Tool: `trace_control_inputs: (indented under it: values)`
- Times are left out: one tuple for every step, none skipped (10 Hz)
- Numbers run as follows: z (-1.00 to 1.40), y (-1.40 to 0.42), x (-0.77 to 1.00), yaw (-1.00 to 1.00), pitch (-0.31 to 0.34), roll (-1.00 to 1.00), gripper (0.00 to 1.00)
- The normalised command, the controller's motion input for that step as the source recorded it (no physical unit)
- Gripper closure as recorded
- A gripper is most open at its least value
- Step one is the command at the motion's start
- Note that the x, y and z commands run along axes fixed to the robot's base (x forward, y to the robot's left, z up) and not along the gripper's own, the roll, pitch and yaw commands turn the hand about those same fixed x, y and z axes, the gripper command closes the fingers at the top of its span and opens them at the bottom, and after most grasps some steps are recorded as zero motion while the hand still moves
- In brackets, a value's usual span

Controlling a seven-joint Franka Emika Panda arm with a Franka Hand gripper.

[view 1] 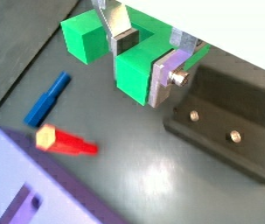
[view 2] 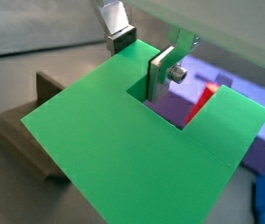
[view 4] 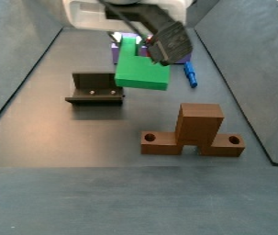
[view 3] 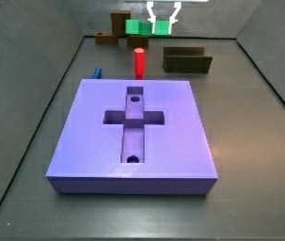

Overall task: Pick up the green object. Move up. Place the green object on the fixture. Regrasp the green object. Move to above the board. Insert the green object.
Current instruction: Place the green object on the fixture.

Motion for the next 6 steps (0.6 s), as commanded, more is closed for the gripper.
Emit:
trace_control_inputs:
  values:
    - [0.05, -0.06, 0.46, 0.11, 0.080, -1.00, 1.00]
    - [0.06, -0.05, 0.45, 0.11, 0.089, -1.00, 1.00]
    - [0.06, -0.05, 0.43, 0.12, 0.106, -1.00, 1.00]
    - [0.07, -0.03, 0.42, 0.12, 0.117, -1.00, 1.00]
    - [0.07, 0.00, 0.37, 0.13, 0.100, -1.00, 1.00]
    - [0.07, -0.01, 0.37, 0.14, 0.103, -1.00, 1.00]
